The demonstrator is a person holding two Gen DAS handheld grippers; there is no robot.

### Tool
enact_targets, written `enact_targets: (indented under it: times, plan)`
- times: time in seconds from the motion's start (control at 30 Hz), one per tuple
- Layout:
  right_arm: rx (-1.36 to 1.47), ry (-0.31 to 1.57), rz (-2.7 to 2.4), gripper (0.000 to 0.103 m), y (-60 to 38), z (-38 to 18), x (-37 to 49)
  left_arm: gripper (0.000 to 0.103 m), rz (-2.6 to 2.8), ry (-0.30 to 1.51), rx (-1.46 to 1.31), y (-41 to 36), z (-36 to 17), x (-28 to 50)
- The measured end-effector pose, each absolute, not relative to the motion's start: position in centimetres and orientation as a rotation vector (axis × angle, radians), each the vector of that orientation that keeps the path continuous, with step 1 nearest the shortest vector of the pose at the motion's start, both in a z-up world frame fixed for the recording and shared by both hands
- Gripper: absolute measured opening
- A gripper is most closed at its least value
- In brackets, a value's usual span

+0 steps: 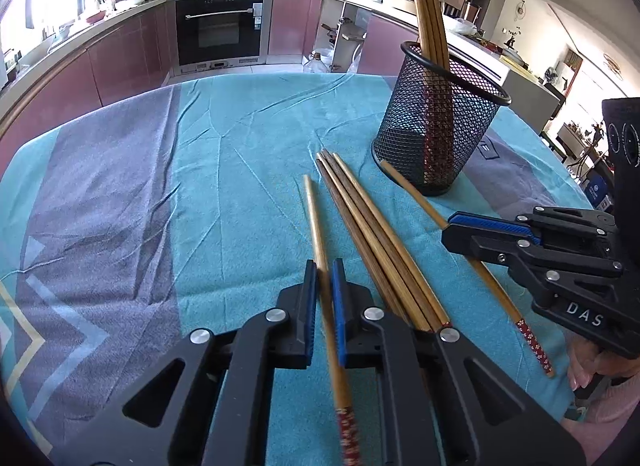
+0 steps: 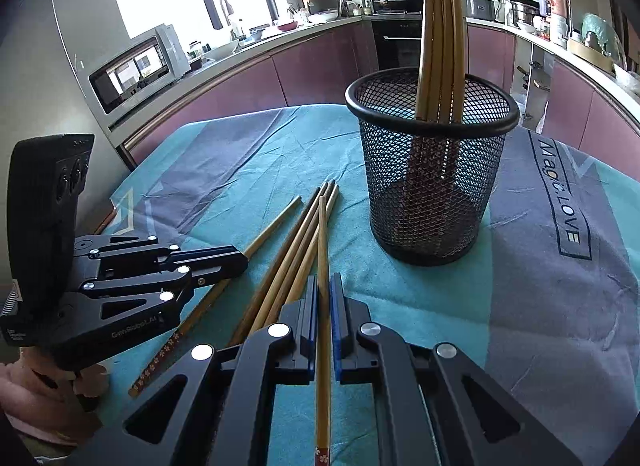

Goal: Organize utensils
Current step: 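Lift the held chopsticks upright with both grippers toward the black mesh cup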

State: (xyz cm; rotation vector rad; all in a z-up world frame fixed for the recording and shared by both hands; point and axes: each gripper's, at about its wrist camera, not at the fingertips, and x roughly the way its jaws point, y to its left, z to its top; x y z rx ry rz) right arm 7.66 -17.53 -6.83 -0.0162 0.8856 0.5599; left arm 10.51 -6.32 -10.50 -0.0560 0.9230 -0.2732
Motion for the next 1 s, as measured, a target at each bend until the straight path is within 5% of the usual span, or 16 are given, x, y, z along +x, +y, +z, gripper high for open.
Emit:
enact_targets:
  times: [1.0]
  plan:
    - [0.101,0.720,0.610,0.005,-20.5,-1.3,5.4,0.007,-0.427,0.796,-0.168,-4.4,-4.7,7.4]
